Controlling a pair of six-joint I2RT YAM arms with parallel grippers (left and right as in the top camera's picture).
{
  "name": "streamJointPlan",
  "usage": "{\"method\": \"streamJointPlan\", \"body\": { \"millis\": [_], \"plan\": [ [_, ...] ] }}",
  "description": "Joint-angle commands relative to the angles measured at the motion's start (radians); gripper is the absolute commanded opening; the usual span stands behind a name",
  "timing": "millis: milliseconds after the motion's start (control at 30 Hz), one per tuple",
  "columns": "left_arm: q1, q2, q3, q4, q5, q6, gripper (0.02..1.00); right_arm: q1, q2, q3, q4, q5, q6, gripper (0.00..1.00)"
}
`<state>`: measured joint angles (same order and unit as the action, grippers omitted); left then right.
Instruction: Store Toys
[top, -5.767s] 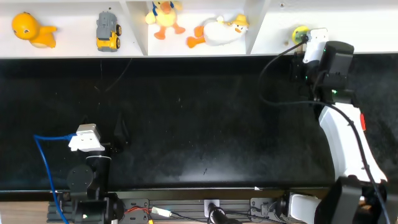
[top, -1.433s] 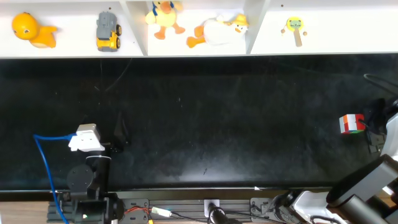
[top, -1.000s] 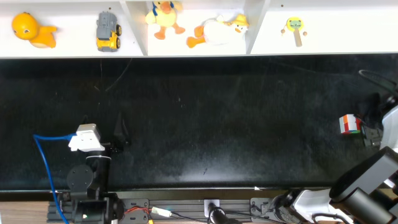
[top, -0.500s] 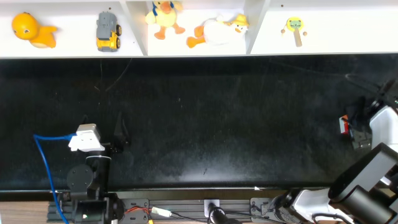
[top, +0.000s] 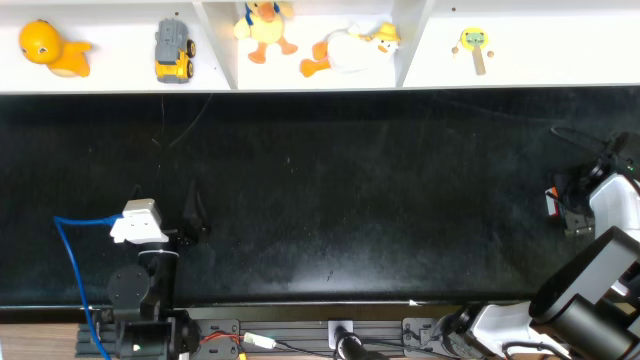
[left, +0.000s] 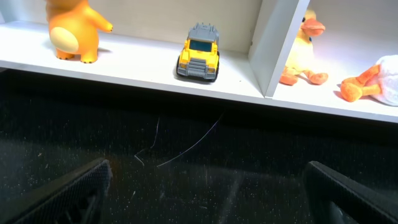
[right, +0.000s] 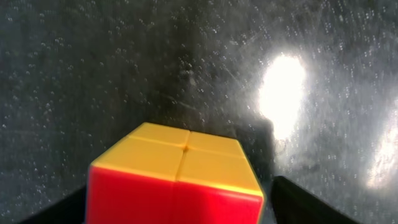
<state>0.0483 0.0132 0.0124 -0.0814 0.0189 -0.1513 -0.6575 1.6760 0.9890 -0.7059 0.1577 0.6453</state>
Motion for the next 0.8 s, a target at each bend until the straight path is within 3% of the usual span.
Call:
{"method": "streamJointPlan", "body": {
  "millis": [33, 167, 400, 567, 800],
  "plan": [
    [0.009, -0.011, -0.005, 0.001, 0.009, -0.007, 0.996, 0.005, 0.005, -0.006, 0.010, 0.020, 0.002, 0.698],
    [0.010, -0.011, -0.005, 0.001, 0.009, -0.007, 0.998, 0.005, 0.005, -0.006, 0.014, 0.024, 0.002, 0.623],
    [0.010, -0.011, -0.005, 0.001, 0.009, -0.007, 0.998, 0.005, 0.005, -0.005, 0.012, 0.027, 0.002, 0.581],
    [0.010, -0.011, -0.005, 0.001, 0.009, -0.007, 0.998, 0.002, 0.005, -0.005, -0.028, 0.027, -0.003, 0.349],
    [0.009, -0.011, -0.005, 0.001, 0.010, -0.007, 0.998, 0.003, 0.005, 0.010, -0.051, 0.019, -0.050, 0.294]
  ]
}}
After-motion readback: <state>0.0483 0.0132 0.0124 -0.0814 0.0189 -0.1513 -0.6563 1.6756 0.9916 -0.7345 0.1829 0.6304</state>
